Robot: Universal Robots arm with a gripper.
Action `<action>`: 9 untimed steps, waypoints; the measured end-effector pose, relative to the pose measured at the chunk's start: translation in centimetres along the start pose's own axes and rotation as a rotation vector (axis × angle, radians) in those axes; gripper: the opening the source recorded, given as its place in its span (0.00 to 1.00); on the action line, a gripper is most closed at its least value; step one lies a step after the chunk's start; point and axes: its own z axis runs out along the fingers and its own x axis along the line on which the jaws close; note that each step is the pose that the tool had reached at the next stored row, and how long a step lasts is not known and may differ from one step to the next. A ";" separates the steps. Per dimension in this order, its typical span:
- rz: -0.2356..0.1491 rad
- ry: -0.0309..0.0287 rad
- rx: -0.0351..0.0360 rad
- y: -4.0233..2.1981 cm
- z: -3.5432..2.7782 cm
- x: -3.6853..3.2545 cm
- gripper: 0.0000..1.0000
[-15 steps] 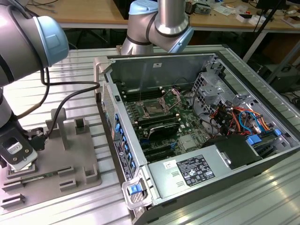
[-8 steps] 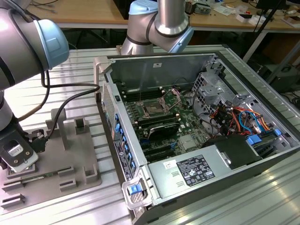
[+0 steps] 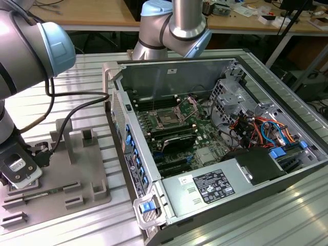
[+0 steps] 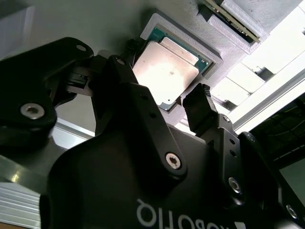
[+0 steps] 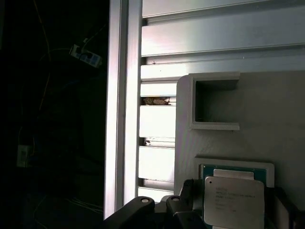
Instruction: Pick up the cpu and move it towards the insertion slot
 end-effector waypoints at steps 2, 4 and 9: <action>0.000 0.0000 0.0000 0.00 0.00 0.00 0.68; 0.000 0.0000 0.0000 0.00 0.01 0.00 0.68; 0.000 0.0001 0.0001 0.00 0.01 0.00 0.55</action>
